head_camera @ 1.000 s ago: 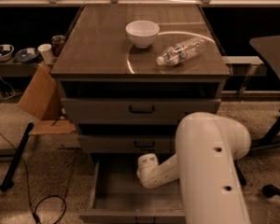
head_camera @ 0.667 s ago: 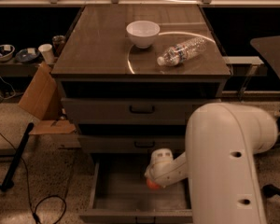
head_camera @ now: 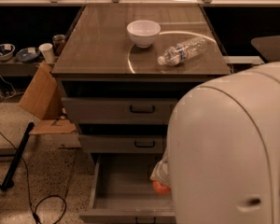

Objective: Pick apple from bottom drawer and place on counter

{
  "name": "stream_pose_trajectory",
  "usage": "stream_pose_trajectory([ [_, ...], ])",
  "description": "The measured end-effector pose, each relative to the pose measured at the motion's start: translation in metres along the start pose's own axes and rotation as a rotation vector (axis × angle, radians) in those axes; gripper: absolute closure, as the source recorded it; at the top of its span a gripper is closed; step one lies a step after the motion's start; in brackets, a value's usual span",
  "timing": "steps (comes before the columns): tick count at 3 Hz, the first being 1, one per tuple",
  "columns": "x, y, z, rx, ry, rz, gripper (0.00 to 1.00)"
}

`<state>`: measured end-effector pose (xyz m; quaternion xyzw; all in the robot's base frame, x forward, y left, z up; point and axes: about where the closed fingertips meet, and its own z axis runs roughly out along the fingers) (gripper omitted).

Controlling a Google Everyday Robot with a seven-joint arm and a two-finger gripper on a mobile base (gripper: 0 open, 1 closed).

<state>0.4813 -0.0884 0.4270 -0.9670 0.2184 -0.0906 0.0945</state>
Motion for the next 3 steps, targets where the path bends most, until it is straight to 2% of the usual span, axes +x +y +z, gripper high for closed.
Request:
stream_pose_trajectory([
  [1,-0.011,0.012,-0.051,-0.003,0.023,-0.001,1.00],
  [3,-0.025,0.059,-0.119,-0.080,0.096,-0.015,1.00],
])
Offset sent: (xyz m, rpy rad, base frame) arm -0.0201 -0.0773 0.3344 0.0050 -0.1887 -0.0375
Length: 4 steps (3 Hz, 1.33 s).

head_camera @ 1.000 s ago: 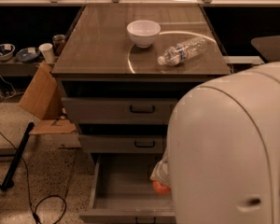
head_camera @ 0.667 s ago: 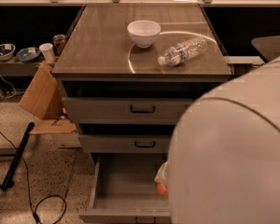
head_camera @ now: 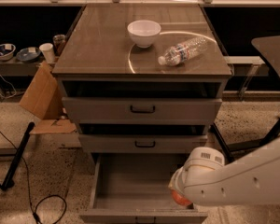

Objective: Pick apple from bottom drawer and place on counter

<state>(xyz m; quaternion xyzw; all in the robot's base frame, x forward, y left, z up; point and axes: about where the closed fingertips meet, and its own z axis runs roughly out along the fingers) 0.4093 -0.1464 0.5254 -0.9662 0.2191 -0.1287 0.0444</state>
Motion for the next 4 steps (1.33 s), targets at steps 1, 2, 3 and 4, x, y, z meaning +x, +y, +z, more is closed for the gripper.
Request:
stream_pose_trajectory([
  [1,0.031,-0.035,-0.046,0.063,0.071,0.013,1.00],
  [2,0.075,-0.082,-0.118,0.178,0.102,0.092,1.00],
  [3,0.105,-0.112,-0.177,0.277,0.021,0.163,1.00],
  [4,0.141,-0.164,-0.257,0.462,-0.032,0.094,1.00],
])
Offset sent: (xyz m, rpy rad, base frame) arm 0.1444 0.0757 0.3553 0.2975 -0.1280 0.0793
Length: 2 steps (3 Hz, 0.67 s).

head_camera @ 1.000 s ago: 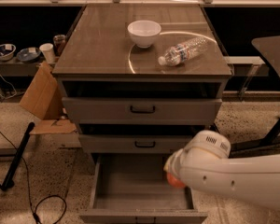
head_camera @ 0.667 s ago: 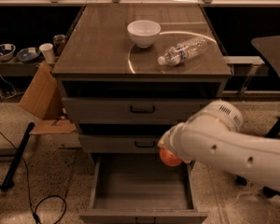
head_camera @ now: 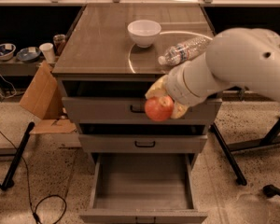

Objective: Pick apple from bottom drawer and place on counter

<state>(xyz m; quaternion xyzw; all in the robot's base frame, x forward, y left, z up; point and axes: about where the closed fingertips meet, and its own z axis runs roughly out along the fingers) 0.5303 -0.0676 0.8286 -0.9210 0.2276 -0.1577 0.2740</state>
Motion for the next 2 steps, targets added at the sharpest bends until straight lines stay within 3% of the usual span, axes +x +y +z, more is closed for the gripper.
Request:
stream_pose_trajectory([
  [1,0.003,-0.050,-0.022,0.107,-0.018,-0.037,1.00],
  [2,-0.006,-0.085,-0.041,0.189,-0.008,-0.037,1.00],
])
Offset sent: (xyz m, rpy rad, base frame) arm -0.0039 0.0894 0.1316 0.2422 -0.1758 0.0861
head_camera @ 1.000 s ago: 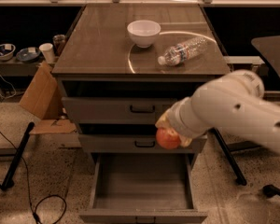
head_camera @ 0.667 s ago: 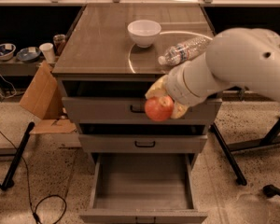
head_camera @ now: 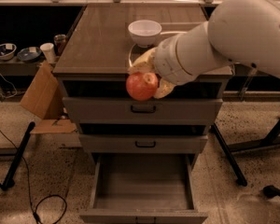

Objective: Pick apple from bottom drawer and place on counter

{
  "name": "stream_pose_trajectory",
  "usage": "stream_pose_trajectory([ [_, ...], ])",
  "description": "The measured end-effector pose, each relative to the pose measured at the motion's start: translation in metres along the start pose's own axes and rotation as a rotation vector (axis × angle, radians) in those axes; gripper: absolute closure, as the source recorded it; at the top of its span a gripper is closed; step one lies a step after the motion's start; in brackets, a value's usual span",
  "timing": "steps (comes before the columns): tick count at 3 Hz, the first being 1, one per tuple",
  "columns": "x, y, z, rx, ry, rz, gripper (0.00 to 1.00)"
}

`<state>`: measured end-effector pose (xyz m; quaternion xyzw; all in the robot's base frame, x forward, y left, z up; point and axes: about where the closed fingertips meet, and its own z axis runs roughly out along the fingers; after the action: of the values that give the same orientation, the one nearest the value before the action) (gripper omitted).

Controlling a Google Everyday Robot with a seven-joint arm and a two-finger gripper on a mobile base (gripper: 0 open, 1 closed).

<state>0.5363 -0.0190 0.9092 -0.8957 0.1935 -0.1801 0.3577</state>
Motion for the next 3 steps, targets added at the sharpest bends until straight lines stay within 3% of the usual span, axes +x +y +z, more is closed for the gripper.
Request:
stream_pose_trajectory([
  [1,-0.006,-0.034,0.005,0.042,0.007,0.035,1.00],
  [2,-0.006,-0.060,0.025,0.044,0.007,0.093,1.00],
  [3,-0.006,-0.060,0.025,0.044,0.007,0.093,1.00],
])
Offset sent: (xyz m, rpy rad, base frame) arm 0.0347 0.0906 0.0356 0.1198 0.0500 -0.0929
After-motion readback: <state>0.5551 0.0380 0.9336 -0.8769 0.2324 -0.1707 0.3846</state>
